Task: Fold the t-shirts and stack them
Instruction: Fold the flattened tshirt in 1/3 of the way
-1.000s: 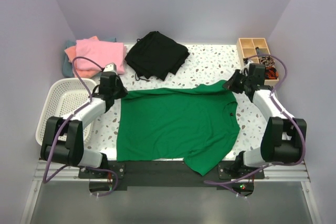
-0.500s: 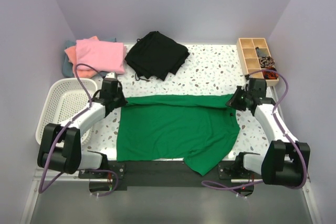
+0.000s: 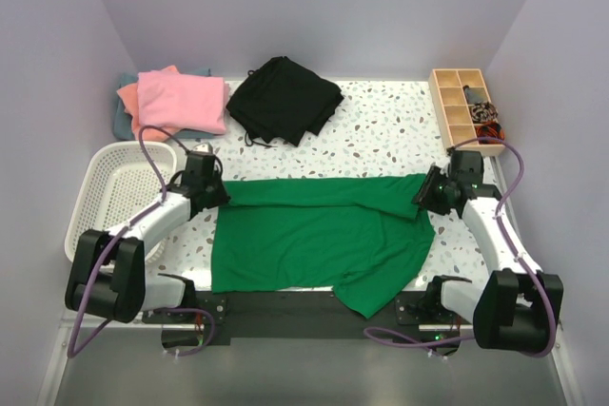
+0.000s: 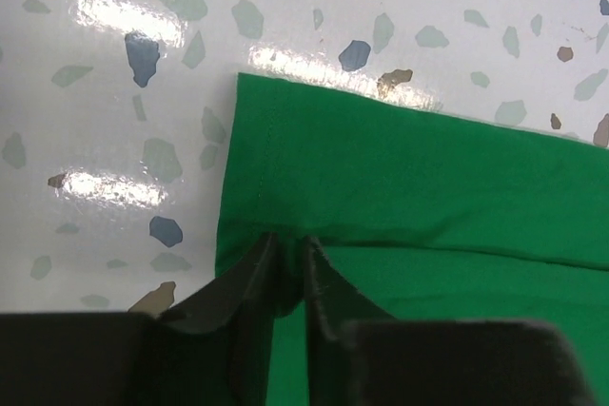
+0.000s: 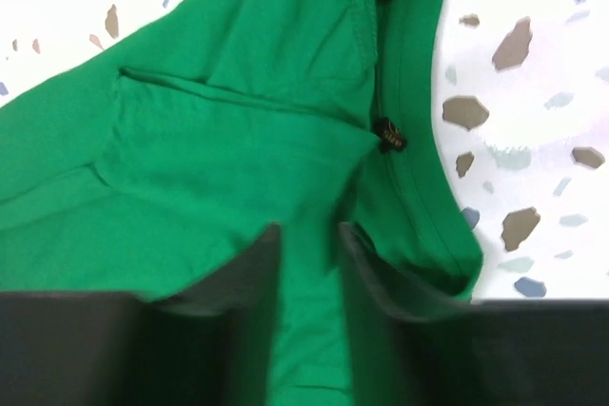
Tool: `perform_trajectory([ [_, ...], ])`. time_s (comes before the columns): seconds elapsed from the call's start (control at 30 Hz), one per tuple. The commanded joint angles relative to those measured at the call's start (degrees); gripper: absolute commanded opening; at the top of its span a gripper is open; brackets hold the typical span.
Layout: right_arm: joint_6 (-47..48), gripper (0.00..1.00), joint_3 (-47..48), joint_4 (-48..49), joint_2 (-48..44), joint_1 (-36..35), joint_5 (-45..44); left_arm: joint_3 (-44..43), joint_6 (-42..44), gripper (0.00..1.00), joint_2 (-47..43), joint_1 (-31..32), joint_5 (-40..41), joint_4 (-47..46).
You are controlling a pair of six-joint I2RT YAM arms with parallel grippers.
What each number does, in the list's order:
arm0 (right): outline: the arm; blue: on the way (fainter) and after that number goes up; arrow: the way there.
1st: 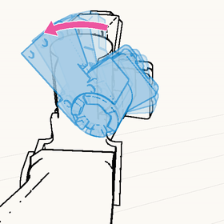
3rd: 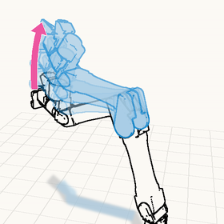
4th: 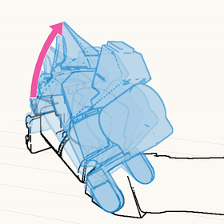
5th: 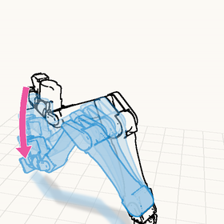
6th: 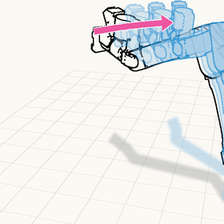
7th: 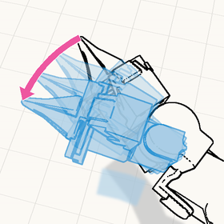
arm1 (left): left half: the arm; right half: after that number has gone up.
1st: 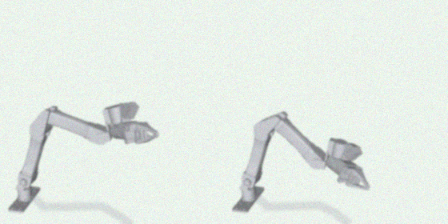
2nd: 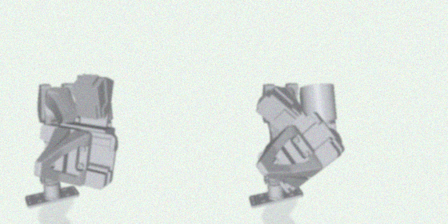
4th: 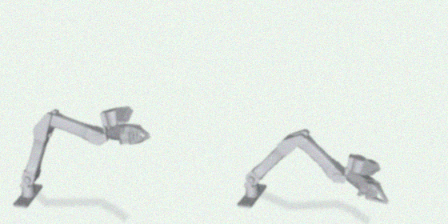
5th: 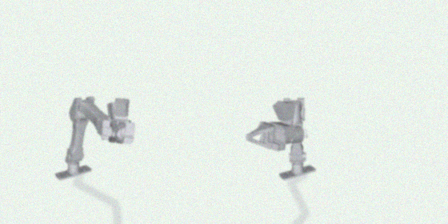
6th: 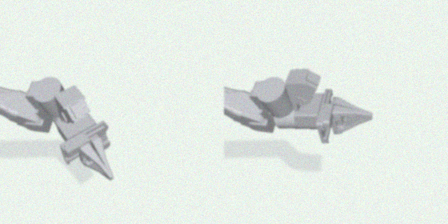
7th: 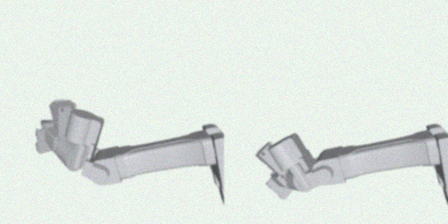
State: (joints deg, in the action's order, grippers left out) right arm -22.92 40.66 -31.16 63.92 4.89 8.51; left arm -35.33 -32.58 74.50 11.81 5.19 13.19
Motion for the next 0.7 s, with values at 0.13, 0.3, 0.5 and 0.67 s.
perform_trajectory([
  [0.13,-0.2,0.63,-0.9,-0.7,-3.0,0.1,-1.7,0.2,-0.6,0.43,-3.2,0.8,3.6,2.3],
  [0.3,-0.6,0.62,0.3,5.9,1.3,0.1,0.4,-2.8,0.9,0.48,-4.6,1.1,1.8,-0.4],
  [0.5,-0.3,0.59,2.0,13.3,9.0,0.1,6.6,-7.5,2.3,0.48,0.1,1.9,-0.5,-3.3],
  [0.67,-1.1,0.57,3.8,18.1,13.5,0.0,10.2,-7.5,1.4,0.48,5.4,3.2,-3.6,-7.0],
])
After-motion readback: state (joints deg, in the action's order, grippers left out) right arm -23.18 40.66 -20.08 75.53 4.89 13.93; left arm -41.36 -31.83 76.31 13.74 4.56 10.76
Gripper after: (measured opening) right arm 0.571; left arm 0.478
